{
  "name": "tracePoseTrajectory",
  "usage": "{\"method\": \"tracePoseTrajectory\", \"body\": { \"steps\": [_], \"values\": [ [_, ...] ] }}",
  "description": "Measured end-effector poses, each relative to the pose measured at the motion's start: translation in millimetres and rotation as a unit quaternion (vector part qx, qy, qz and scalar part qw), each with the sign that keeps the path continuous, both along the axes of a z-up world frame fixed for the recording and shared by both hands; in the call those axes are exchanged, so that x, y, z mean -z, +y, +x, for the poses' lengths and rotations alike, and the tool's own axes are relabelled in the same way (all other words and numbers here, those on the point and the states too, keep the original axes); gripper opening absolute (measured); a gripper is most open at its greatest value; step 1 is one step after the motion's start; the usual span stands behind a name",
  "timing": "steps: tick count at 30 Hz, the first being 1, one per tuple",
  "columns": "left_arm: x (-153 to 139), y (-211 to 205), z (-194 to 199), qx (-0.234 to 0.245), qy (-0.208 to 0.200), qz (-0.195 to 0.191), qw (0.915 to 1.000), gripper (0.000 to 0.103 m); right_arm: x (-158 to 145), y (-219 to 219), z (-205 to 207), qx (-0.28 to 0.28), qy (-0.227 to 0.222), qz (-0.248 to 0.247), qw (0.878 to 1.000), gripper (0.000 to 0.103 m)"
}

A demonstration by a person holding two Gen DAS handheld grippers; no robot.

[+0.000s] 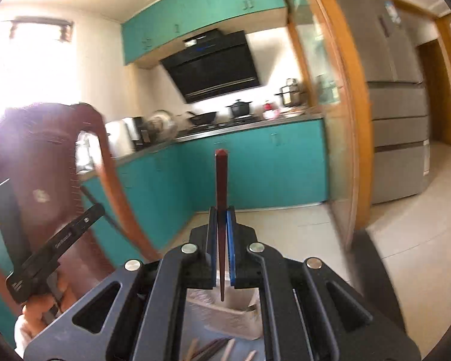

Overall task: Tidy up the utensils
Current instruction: 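Lift both held chopsticks and insert them into the white utensil holder, then open both tools to release the chopsticks into the holder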

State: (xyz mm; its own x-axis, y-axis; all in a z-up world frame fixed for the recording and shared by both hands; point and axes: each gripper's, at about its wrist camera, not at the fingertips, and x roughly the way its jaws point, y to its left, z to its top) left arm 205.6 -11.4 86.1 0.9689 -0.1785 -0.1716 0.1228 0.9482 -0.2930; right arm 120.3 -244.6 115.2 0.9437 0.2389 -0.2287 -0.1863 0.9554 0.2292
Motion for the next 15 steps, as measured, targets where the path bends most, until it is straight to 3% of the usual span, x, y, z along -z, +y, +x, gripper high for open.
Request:
{"method": "tracePoseTrajectory", "body": {
  "steps": [5, 15],
  "values": [
    [37, -11, 33, 0.002, 0.054, 0.007, 0.9985, 0.007, 34, 3, 33, 0.034, 0.007, -0.009, 0.999, 0.007],
    [73, -19, 54, 0.011, 0.092, 0.041, 0.9948, 0.007, 72, 12, 60, 0.003, 0.064, 0.002, 0.998, 0.007]
  ]
}}
